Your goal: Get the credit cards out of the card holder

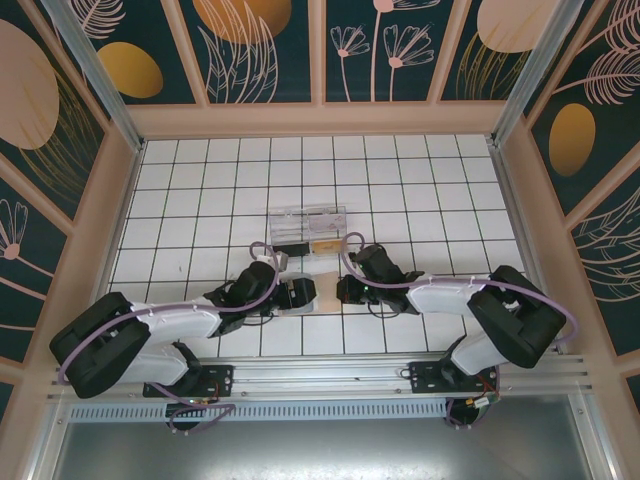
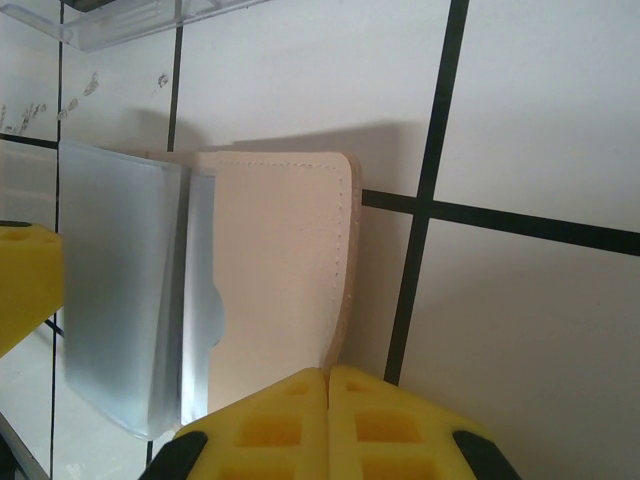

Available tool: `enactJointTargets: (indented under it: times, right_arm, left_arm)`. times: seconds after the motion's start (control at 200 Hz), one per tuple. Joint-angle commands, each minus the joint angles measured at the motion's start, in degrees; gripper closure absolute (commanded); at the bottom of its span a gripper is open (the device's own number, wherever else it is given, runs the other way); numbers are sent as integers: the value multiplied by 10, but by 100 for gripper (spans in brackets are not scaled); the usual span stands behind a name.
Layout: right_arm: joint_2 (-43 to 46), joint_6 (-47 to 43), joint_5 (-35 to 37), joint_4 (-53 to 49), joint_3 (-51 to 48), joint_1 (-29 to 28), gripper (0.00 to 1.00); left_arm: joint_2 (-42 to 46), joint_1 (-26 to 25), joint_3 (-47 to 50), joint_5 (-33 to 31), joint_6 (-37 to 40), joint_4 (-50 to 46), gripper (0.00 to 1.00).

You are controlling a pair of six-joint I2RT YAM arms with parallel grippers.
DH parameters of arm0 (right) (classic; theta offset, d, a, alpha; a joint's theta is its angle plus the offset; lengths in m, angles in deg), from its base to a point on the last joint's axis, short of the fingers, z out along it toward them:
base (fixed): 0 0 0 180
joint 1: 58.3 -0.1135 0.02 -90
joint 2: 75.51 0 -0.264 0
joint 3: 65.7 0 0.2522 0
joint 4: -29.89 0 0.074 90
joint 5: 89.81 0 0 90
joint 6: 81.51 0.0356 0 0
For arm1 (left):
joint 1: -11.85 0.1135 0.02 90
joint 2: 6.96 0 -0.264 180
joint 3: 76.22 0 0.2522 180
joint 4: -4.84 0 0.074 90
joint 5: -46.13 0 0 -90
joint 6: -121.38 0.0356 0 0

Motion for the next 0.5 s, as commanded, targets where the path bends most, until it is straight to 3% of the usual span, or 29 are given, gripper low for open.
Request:
enactJointTargets:
  times: [0.0,0.105,0.495]
  right_arm:
    - [-7,-1,-4,14,1,1,100]
    - [-10,1,-4,14,3,1,100]
    - [37,19,25,15,-18,20,100]
  left_arm:
    - [-2,0,0,25,10,21,21]
    - [-13,0,-12,55,6,48,26]
    - [-87,-16,-63,104,-24,124,27]
